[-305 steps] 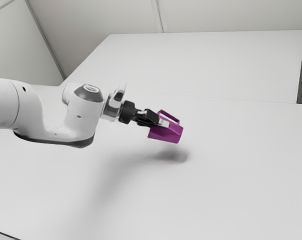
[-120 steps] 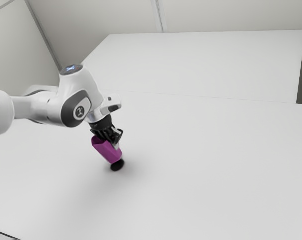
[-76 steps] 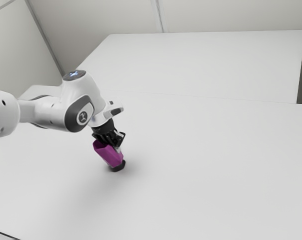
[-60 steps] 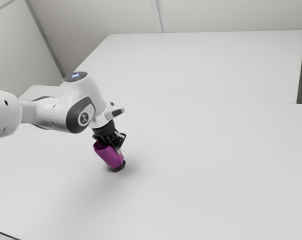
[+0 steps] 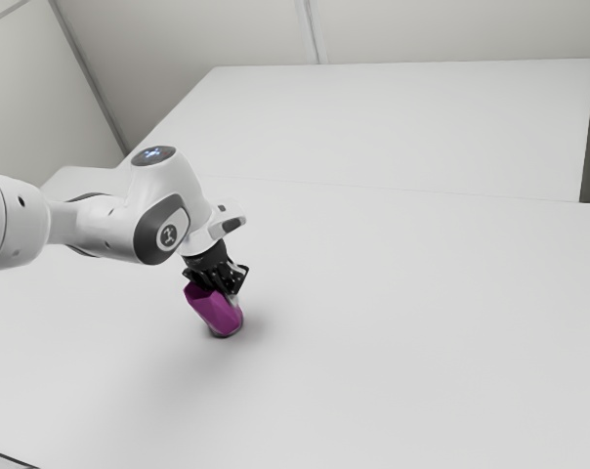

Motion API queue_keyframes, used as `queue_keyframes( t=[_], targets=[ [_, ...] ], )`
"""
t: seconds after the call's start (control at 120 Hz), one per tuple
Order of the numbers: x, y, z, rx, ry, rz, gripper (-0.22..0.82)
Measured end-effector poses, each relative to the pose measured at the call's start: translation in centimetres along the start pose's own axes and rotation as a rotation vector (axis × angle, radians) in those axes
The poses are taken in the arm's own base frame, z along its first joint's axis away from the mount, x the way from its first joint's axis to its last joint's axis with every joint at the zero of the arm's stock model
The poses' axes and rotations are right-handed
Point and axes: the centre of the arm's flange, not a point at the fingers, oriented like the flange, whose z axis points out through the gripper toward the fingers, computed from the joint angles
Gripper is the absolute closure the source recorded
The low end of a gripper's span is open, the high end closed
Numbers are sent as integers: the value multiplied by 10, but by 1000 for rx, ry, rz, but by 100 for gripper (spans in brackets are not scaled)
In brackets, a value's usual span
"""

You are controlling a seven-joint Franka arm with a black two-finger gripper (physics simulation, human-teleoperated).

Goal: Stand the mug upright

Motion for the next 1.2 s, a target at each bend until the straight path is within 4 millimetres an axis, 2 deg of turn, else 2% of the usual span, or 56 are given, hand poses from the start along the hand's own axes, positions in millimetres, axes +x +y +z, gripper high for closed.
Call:
queue_keyframes(
  t=[0.1, 0.225, 0.4, 0.867, 1.0, 1.2],
  targets=[
    [0, 0, 0, -5, 0, -4, 71],
    [0, 0, -3, -11, 4, -4, 56],
    [0, 0, -14, -16, 27, -1, 44],
    [-1, 8, -55, -28, 97, 25, 31],
    [3, 9, -75, -36, 110, 28, 28],
    [16, 10, -109, -41, 108, 32, 16]
  ],
)
